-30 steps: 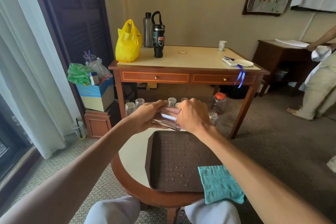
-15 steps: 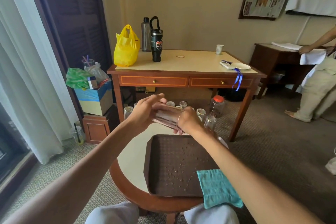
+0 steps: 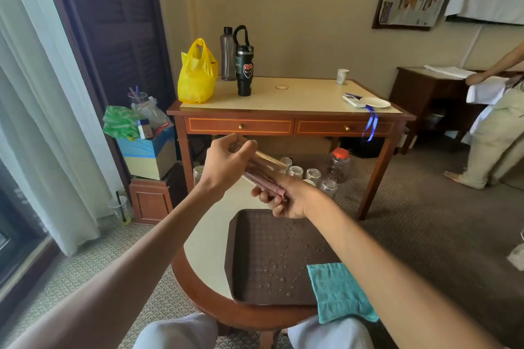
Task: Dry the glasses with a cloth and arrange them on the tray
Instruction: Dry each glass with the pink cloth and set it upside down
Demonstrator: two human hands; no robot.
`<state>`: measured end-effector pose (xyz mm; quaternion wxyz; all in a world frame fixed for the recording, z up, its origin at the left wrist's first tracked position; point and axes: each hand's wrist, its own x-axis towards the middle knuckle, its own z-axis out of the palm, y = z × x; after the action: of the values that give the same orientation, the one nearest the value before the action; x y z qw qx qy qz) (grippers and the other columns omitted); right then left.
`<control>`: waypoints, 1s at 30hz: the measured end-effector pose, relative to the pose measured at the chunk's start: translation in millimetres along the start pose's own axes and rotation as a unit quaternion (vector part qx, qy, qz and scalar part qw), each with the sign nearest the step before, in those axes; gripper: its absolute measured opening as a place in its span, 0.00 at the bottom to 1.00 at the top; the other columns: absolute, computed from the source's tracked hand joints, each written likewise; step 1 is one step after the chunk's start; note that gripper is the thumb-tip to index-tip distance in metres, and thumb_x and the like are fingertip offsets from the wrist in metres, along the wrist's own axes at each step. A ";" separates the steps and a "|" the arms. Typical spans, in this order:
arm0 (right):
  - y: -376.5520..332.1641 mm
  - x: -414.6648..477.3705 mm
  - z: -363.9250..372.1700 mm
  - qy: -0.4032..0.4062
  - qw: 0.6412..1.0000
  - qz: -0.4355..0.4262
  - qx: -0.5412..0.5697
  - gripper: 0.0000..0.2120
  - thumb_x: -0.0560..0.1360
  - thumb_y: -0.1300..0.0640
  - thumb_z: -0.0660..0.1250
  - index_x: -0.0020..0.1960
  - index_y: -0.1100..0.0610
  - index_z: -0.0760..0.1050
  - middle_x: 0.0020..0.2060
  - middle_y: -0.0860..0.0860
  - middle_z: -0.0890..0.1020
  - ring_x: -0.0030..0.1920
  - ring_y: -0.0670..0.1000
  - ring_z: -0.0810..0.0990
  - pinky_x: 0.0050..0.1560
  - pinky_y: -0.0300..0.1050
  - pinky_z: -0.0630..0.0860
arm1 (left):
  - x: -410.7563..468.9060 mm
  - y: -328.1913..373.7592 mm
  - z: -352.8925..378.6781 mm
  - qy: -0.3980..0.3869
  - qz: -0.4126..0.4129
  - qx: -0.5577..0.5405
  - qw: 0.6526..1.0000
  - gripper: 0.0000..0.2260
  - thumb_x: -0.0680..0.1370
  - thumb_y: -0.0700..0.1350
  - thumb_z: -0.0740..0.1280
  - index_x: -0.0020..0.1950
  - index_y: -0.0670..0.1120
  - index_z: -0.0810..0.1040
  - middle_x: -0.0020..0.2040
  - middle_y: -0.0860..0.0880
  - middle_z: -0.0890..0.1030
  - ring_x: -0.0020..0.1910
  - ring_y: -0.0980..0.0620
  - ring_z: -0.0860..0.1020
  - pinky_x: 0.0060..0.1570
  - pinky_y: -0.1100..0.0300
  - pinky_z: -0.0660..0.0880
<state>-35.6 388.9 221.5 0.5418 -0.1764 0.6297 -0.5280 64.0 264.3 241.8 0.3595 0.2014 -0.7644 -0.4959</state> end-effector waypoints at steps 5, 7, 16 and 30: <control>-14.3 -9.7 3.0 0.184 0.939 -0.148 -0.248 0.17 0.79 0.48 0.67 0.43 0.61 0.81 0.28 0.52 0.82 0.29 0.52 0.78 0.23 0.38 0.67 | 2.5 0.5 -1.3 -0.066 -0.084 -0.117 0.987 0.09 0.82 0.46 0.68 0.51 0.40 0.81 0.45 0.41 0.82 0.42 0.49 0.81 0.40 0.58 0.78; -14.6 -12.2 0.4 0.317 0.805 -0.286 -0.412 0.13 0.76 0.57 0.67 0.33 0.57 0.77 0.24 0.50 0.78 0.28 0.55 0.78 0.23 0.38 0.64 | 4.5 2.2 -4.1 -0.129 -0.186 -0.190 0.955 0.11 0.83 0.49 0.66 0.53 0.42 0.81 0.47 0.39 0.82 0.43 0.45 0.83 0.40 0.55 0.80; 1.2 0.5 -6.1 0.399 0.661 -0.370 -0.517 0.08 0.74 0.58 0.70 0.36 0.57 0.80 0.29 0.52 0.81 0.24 0.47 0.70 0.23 0.38 0.56 | 4.1 -5.9 1.8 -0.100 -0.201 -0.092 0.970 0.12 0.84 0.49 0.64 0.52 0.41 0.83 0.46 0.41 0.84 0.40 0.47 0.84 0.36 0.56 0.79; -12.0 6.9 -8.7 0.330 0.806 -0.266 -0.414 0.14 0.76 0.57 0.63 0.35 0.58 0.80 0.22 0.48 0.78 0.21 0.48 0.75 0.21 0.37 0.65 | 8.7 -2.4 -0.5 -0.132 -0.180 -0.178 0.958 0.13 0.84 0.50 0.65 0.55 0.41 0.80 0.47 0.41 0.83 0.43 0.47 0.83 0.38 0.59 0.80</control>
<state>-49.8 383.0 227.0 0.0155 -0.3598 0.8577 -0.3669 58.5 257.2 242.8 0.1899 0.2013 -0.6555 -0.7027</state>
